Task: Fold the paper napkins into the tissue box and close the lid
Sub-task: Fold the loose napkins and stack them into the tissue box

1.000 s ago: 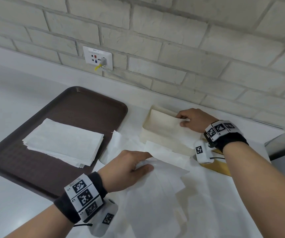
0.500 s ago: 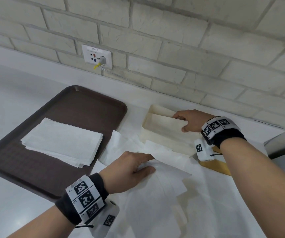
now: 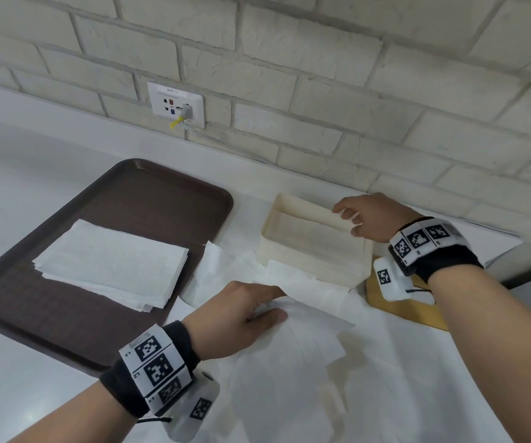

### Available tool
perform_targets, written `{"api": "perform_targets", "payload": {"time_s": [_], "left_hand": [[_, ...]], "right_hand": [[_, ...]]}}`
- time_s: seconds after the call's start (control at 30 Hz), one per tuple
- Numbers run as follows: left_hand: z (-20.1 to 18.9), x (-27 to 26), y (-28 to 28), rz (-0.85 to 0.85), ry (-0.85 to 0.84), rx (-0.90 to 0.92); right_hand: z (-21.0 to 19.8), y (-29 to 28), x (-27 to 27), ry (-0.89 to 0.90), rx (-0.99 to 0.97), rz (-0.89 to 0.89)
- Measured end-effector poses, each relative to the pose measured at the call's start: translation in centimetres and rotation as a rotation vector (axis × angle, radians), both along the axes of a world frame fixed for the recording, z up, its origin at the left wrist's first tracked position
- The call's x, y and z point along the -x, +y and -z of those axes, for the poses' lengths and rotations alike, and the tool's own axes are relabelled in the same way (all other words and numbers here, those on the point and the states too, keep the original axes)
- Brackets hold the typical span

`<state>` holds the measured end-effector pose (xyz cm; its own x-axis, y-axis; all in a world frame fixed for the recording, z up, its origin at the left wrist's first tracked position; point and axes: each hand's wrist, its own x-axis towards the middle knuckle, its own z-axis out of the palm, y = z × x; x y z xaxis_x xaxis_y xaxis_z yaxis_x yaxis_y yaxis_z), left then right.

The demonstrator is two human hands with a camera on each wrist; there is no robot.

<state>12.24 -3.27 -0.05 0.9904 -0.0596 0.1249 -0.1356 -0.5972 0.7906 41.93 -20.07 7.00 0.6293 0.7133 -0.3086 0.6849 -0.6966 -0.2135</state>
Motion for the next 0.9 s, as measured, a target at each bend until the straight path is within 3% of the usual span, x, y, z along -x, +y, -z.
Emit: {"api": "perform_targets", "payload": {"time_s": [0.23,0.4,0.57,0.63,0.67,0.8,0.83,0.9], "left_hand": [[-0.1,-0.2,0.0,-0.012,-0.004,-0.020],[-0.2,0.1,0.5,-0.039,-0.010,-0.025],[-1.4,0.0,1.4,-0.102,-0.050,-0.009],[-2.2,0.0,1.9,-0.137,-0.080,0.032],[-2.6,0.0,2.3,-0.155,-0.099,0.050],[-3.7,-0.3,3.6,-0.246,-0.195,0.163],[-4.2,-0.4,3.6,-0.260,-0.209,0.190],[-4.9,-0.7,3.6,-0.269,-0.224,0.218]], "right_hand": [[1.3,-0.2,2.9,-0.209,0.533,-0.147],[2.2,0.1,3.2,-0.297,0.626,-0.178],[1.8,-0.3,3.9,-0.254,0.551,-0.145],[-0.4,-1.1,4.3,-0.201,0.398,-0.066],[-1.8,-1.8,4.8,-0.163,0.232,0.002],[-4.7,-4.9,10.8,0.113,-0.709,0.293],[-4.5,-5.3,12.8,0.258,-0.852,0.276],[-3.1,-5.8,16.1,0.468,-0.899,0.213]]}}
